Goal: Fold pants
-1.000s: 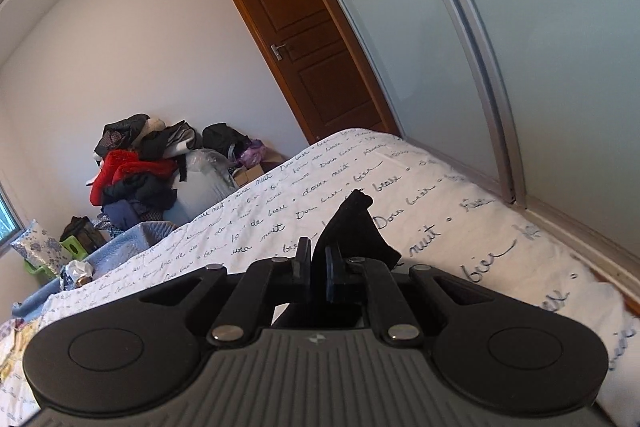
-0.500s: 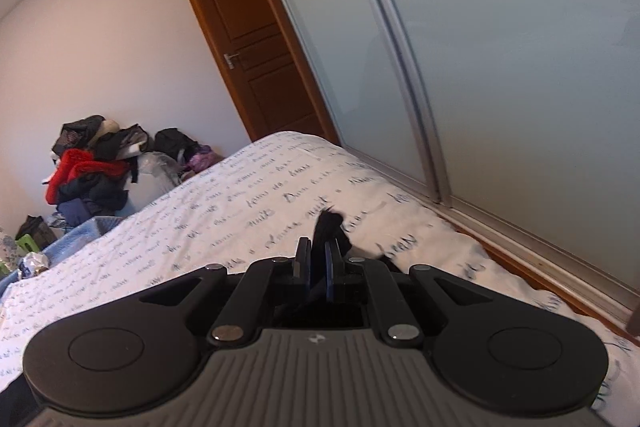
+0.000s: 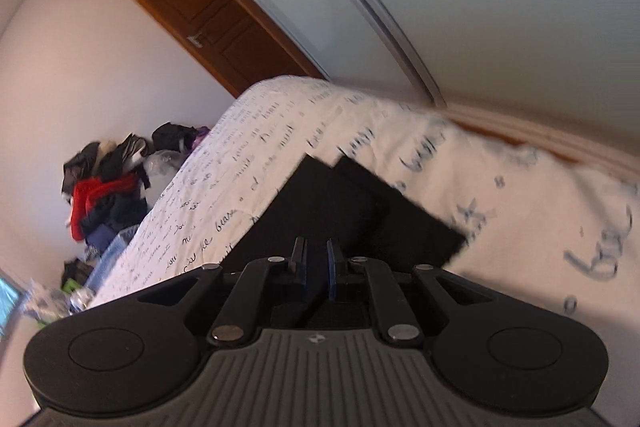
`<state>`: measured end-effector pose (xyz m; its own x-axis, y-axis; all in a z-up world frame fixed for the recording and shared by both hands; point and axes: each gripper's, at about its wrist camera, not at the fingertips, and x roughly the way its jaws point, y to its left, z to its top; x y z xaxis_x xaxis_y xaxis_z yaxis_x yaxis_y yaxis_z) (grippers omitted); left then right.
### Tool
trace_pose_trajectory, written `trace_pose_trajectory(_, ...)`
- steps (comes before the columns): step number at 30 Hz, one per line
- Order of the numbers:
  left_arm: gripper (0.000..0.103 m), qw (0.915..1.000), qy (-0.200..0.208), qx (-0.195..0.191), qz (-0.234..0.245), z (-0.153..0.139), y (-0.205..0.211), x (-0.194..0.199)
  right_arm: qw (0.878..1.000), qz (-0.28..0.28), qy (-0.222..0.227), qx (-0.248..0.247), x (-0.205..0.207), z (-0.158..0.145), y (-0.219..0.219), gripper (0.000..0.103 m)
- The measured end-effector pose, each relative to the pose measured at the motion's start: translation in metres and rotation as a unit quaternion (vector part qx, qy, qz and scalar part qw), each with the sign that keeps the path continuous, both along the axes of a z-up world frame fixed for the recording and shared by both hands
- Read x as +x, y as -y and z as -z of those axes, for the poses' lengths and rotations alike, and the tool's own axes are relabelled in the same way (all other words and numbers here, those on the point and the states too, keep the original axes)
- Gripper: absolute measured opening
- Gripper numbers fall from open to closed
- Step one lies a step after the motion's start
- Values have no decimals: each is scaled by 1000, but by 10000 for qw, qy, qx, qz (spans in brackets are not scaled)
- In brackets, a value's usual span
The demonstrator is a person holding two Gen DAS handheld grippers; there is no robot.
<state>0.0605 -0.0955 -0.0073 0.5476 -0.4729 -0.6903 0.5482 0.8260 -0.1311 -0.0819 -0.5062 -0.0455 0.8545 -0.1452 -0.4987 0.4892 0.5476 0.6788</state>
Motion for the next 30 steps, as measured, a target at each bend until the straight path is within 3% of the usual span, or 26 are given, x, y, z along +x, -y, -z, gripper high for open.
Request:
trace_pose_trajectory(7,16,10000,-34,12,-28,2,0,1,9977,213,129,636,-8,18,1,10)
trace_pose_trajectory(10,16,10000,-69,0,-46,3,0,2,9970,204,245,710,-11,20,0,17)
trace_pose_trajectory(15,17,9999,-94,-9,-61,4,0,3,9964,-11,561,628,-11,18,-3,60)
trace_pose_trajectory(18,17,9999,-96,-16,-77,5,1,3,9979,18,553,349,-4,13,-5,60)
trace_pose_trajectory(28,17,9999,-73,25,-112,6,4,3,9909,215,1176,614,20,30,16,58)
trace_pose_trajectory(29,17,9999,-69,23,-122,6,4,4,9913,202,1176,560,24,29,18,52)
trace_pose_trajectory(30,18,9999,-66,17,-133,6,4,3,9923,201,1105,517,28,27,20,28)
